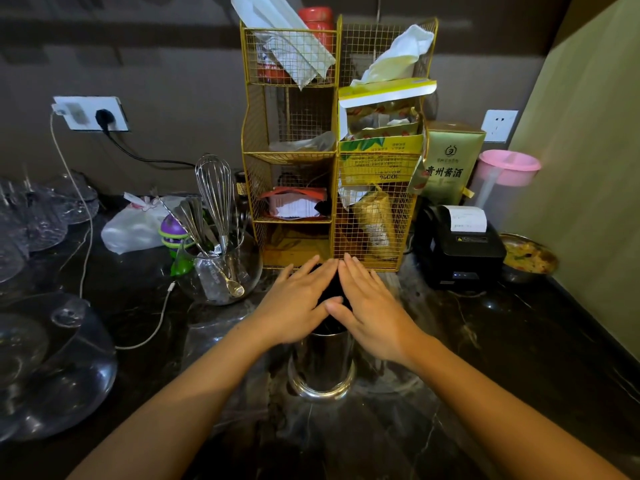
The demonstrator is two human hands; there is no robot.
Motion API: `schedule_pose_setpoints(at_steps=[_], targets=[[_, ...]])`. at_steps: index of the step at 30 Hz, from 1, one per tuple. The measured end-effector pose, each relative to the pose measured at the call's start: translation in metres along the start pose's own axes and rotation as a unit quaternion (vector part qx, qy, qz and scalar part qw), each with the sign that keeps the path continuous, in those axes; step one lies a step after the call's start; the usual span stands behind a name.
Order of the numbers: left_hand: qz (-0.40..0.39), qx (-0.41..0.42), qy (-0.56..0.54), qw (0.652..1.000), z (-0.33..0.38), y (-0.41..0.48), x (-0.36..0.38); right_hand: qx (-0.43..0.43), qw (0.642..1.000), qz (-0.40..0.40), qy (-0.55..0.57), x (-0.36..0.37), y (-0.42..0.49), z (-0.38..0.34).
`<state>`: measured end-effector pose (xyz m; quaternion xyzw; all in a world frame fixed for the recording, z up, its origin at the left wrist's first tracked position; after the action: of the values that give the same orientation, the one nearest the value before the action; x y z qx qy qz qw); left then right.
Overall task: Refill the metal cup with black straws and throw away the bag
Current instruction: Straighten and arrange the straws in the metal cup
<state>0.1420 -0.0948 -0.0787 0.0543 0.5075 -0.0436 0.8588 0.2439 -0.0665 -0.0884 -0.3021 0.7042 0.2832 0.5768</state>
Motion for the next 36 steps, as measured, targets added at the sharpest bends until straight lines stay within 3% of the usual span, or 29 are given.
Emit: schedule_pose_setpoints(at_steps=[12, 19, 26, 31, 36], targets=[[-0.013, -0.008, 0.012, 1.000, -0.001, -0.001, -0.010, 0.023, 0.999, -0.047, -0.002, -0.013, -0.001, -0.007], [0.092, -0.033, 0.062, 0.993, -0.019, -0.018, -0.060, 0.004, 1.000, 0.005, -0.029, -0.046, 0.015, -0.033], [0.182, -0.092, 0.086, 0.975, -0.061, -0.064, -0.084, -0.079, 0.996, 0.046, -0.014, -0.046, 0.034, -0.097], [0.144, -0.134, 0.072, 0.978, -0.111, -0.103, -0.050, -0.133, 0.991, -0.008, 0.034, 0.000, 0.035, -0.133], [0.071, -0.197, 0.064, 0.976, -0.160, -0.142, 0.006, -0.095, 0.988, -0.119, 0.033, 0.080, 0.031, -0.127]])
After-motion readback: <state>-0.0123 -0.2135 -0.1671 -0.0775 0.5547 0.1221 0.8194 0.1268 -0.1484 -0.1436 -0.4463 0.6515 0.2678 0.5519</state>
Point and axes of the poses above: each hand's wrist, its own y-axis towards the middle knuckle, its own x-axis out of the palm, z = x × y, the point moved 5 cm from there along y, towards the middle knuckle, and after that the axes turned 13 degrees about -y, right-handed, at the moved point
